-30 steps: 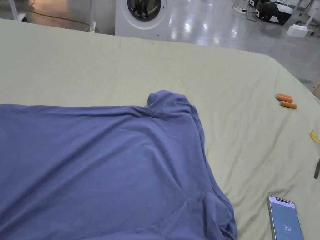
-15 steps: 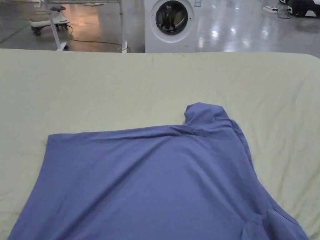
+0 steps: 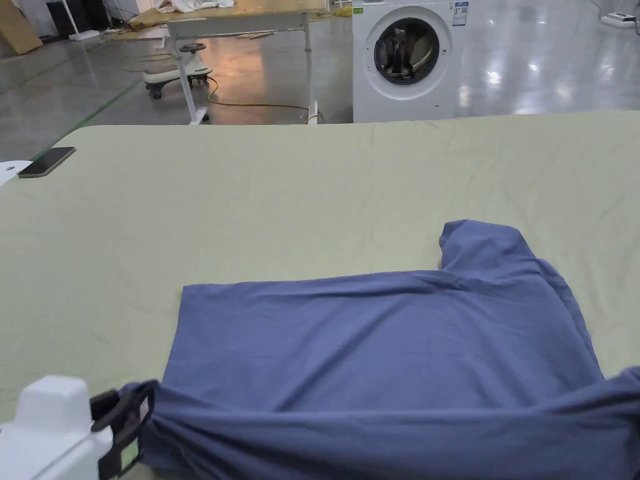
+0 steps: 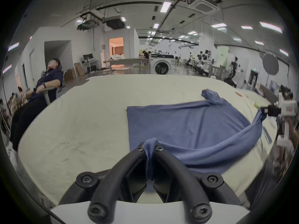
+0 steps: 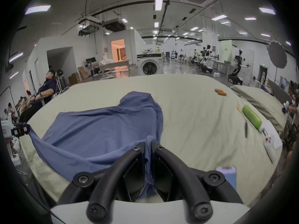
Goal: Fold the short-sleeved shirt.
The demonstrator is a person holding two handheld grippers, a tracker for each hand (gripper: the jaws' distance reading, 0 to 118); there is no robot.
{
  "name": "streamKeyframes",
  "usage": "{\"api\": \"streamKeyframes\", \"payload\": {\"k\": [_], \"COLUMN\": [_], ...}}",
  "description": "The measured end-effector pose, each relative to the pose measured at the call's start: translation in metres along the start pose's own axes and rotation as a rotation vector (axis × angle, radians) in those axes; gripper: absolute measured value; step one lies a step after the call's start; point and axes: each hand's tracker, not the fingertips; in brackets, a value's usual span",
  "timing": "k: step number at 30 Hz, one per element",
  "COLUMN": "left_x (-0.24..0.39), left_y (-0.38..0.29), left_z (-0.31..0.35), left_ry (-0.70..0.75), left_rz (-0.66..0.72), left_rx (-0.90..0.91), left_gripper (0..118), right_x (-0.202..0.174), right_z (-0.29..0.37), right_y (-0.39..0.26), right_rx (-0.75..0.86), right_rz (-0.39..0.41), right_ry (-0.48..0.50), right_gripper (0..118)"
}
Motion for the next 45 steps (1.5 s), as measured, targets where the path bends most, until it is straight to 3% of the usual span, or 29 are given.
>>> {"api": "streamKeyframes", "payload": {"k": [3, 7, 8, 10, 11, 12, 13, 17, 20, 22, 24, 26, 30, 31, 37, 41, 43, 44, 45], "left_x": [-0.015, -0.027, -0.033, -0.041, -0.045, -0.048, -0.050, -0.045, -0.028, -0.004, 0.016, 0.036, 0.073, 0.079, 0.092, 0.074, 0.063, 0.056, 0.049], "left_y": [0.006, 0.012, 0.011, 0.013, 0.012, 0.012, 0.013, 0.013, 0.007, 0.001, -0.010, -0.017, -0.021, -0.024, -0.037, -0.042, -0.041, -0.039, -0.039], "left_z": [-0.034, -0.075, -0.083, -0.095, -0.095, -0.091, -0.084, -0.035, 0.002, 0.026, 0.046, 0.061, 0.080, 0.084, 0.098, 0.089, 0.079, 0.073, 0.064], "left_ry": [-0.039, 0.007, 0.017, 0.081, 0.095, 0.084, 0.069, 0.024, 0.053, 0.098, 0.078, 0.079, 0.078, 0.065, 0.023, -0.030, 0.015, 0.031, 0.037], "left_rz": [0.155, 0.169, 0.203, 0.263, 0.272, 0.271, 0.272, 0.283, 0.184, 0.156, 0.118, 0.093, -0.058, -0.062, -0.011, 0.097, 0.114, 0.128, 0.140], "left_rx": [-0.016, -0.070, -0.076, -0.106, -0.090, -0.069, -0.051, 0.071, 0.130, 0.180, 0.213, 0.237, 0.205, 0.214, 0.191, 0.176, 0.171, 0.161, 0.130], "left_gripper": [0, 5, 16, 60, 73, 76, 76, 76, 76, 75, 74, 63, 5, 1, 0, 0, 0, 6, 23], "right_x": [0.000, 0.010, 0.013, 0.012, 0.012, 0.015, 0.016, 0.024, 0.021, 0.013, 0.000, -0.012, -0.030, -0.034, -0.051, -0.052, -0.050, -0.047, -0.044], "right_z": [-0.044, -0.094, -0.103, -0.117, -0.120, -0.121, -0.119, -0.084, -0.041, -0.010, 0.015, 0.035, 0.061, 0.066, 0.078, 0.079, 0.077, 0.075, 0.076], "right_y": [0.016, 0.019, 0.017, 0.012, 0.009, 0.006, 0.005, -0.003, -0.013, -0.024, -0.037, -0.048, -0.061, -0.063, -0.078, -0.081, -0.081, -0.083, -0.083], "right_rx": [-0.032, -0.140, -0.155, -0.177, -0.183, -0.193, -0.195, -0.087, 0.017, 0.096, 0.124, 0.140, 0.151, 0.149, 0.132, 0.128, 0.122, 0.118, 0.116], "right_rz": [-0.002, -0.129, -0.136, -0.104, -0.093, -0.078, -0.072, -0.114, -0.113, -0.133, -0.154, -0.136, -0.088, -0.089, -0.045, -0.079, -0.088, -0.092, -0.100], "right_ry": [-0.006, -0.017, -0.026, -0.055, -0.059, -0.073, -0.073, -0.010, 0.035, 0.058, 0.118, 0.120, 0.117, 0.116, 0.125, 0.140, 0.134, 0.130, 0.131], "right_gripper": [5, 5, 5, 16, 34, 59, 68, 68, 68, 58, 36, 17, 0, 0, 0, 0, 0, 0, 0]}}
